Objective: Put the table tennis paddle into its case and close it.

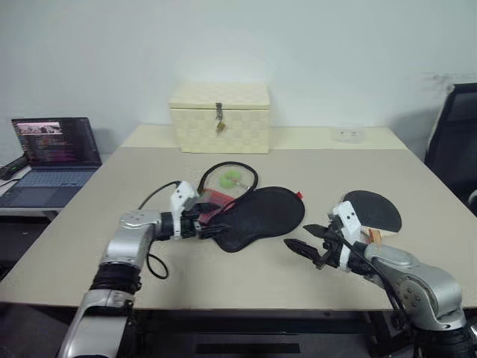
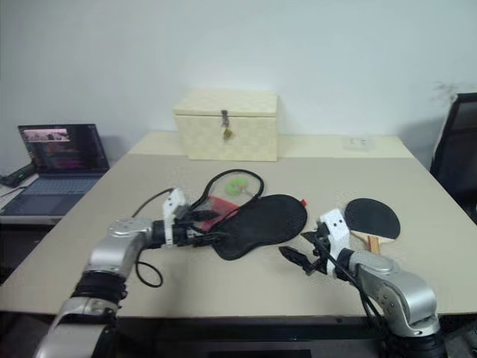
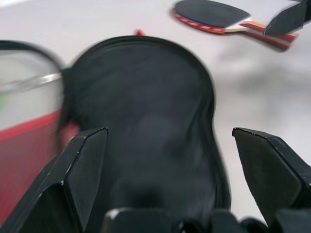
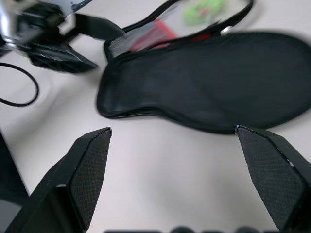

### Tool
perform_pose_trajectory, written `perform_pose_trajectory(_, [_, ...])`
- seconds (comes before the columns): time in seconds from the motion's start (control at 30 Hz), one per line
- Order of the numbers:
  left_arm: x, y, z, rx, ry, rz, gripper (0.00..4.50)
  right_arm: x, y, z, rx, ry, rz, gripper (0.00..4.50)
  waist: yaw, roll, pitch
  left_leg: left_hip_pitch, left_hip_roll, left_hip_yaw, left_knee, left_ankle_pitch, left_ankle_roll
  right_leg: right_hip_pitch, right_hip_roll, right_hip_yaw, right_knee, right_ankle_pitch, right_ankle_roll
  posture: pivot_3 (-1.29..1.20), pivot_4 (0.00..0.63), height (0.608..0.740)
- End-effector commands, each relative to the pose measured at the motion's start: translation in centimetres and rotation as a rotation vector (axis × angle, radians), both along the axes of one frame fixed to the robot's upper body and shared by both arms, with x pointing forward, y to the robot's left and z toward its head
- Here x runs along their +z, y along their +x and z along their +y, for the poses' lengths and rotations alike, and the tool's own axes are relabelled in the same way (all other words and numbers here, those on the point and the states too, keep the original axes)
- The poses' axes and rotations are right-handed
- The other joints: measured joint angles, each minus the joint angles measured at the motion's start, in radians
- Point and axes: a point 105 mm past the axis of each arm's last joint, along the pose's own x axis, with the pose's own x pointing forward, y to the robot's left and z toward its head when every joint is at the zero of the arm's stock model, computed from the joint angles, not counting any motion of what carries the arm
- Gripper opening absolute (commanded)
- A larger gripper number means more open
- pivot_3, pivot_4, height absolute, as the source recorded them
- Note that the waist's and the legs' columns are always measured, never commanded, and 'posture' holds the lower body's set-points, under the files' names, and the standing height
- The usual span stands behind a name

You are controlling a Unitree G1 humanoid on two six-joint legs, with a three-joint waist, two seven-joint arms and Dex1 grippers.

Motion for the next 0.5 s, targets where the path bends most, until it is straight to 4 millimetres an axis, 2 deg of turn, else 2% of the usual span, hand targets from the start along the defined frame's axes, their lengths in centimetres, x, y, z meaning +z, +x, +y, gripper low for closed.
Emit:
perform_pose_trajectory(0.03, [2.2, -0.4, 2.0, 0.036, 0.011, -0.090, 4.47, -0.4, 1.3, 0.7, -0.079, -0.009, 0.033, 4.50, 0.002, 0.000, 0.000, 0.000, 0.000, 0.000, 0.000, 0.000, 0.000, 0.000, 0.000, 0.000, 0.000, 0.000, 0.000, 0.00, 0.150, 0.740])
perform_pose_trajectory(0.2, [2.2, -1.1, 3.3, 0.077, 0.024, -0.093, 4.47, -2.3, 3.4, 0.9, -0.215, -0.048, 0.145, 4.50, 0.004, 0.000, 0.000, 0.000, -0.001, 0.000, 0.000, 0.000, 0.000, 0.000, 0.000, -0.001, 0.000, 0.000, 0.000, 0.00, 0.150, 0.740])
perform_pose_trajectory(0.37, [2.2, -1.3, 3.7, 0.106, 0.022, -0.096, 4.47, -2.4, 3.3, 2.0, -0.182, -0.061, 0.180, 4.50, -0.001, 0.000, 0.000, 0.000, 0.000, 0.001, -0.001, 0.000, 0.000, -0.001, 0.000, 0.000, 0.000, 0.000, 0.000, 0.00, 0.150, 0.740])
perform_pose_trajectory(0.5, [2.1, -1.3, 3.6, 0.112, 0.027, -0.093, 4.47, -2.2, 2.9, 4.4, -0.115, -0.030, 0.197, 4.50, -0.004, 0.000, 0.000, 0.000, 0.001, 0.001, -0.001, 0.000, 0.000, -0.001, 0.000, 0.000, 0.000, 0.000, 0.000, 0.00, 0.150, 0.740])
